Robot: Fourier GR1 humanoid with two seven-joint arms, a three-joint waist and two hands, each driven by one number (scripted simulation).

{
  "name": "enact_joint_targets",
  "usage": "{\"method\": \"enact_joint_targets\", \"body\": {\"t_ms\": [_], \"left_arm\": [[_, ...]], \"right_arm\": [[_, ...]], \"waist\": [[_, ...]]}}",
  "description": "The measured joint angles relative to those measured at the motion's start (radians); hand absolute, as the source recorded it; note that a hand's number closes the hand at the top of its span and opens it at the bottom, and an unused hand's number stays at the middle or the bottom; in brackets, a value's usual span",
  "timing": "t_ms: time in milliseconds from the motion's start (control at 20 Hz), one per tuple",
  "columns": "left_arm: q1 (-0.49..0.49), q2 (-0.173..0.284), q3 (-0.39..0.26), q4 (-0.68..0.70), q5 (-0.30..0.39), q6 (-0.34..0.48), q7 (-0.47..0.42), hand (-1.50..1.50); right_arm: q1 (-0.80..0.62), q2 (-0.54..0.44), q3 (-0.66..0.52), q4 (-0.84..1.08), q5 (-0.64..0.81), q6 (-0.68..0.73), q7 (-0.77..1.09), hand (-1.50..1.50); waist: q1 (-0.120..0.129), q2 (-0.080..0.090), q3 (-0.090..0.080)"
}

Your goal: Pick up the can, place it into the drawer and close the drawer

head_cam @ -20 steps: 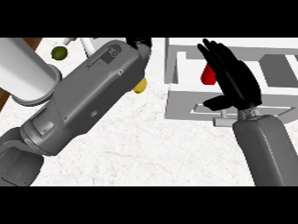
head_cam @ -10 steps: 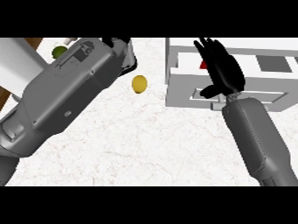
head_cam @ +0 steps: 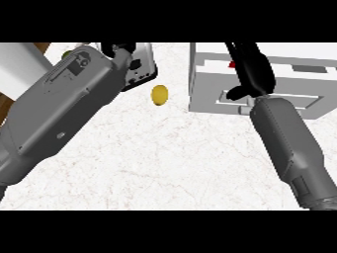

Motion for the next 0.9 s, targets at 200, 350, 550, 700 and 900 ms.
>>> {"method": "enact_joint_targets", "body": {"t_ms": [200,350,550,700,900], "left_arm": [[0.019,0.028,0.008,-0.041,-0.007,-0.008,0.022,-1.50],[0.025,0.042,0.009,-0.066,-0.019,0.001,0.041,-1.50],[0.044,0.066,0.008,-0.112,-0.031,0.003,0.062,-1.50],[0.063,0.084,0.011,-0.145,-0.038,0.004,0.073,-1.50],[0.059,0.100,0.019,-0.165,-0.046,0.002,0.089,-1.50]], "right_arm": [[-0.069,-0.012,-0.034,0.109,0.005,-0.061,-0.003,-1.50],[-0.121,-0.016,-0.056,0.187,0.009,-0.103,0.007,-1.50],[-0.177,-0.035,-0.086,0.272,0.004,-0.151,0.002,-1.50],[-0.215,-0.043,-0.097,0.323,0.011,-0.174,0.013,-1.50],[-0.265,-0.063,-0.104,0.382,0.022,-0.175,0.020,-1.50]], "waist": [[0.007,0.009,0.004],[0.013,0.016,0.010],[0.024,0.025,0.016],[0.028,0.029,0.018],[0.033,0.040,0.022]]}}
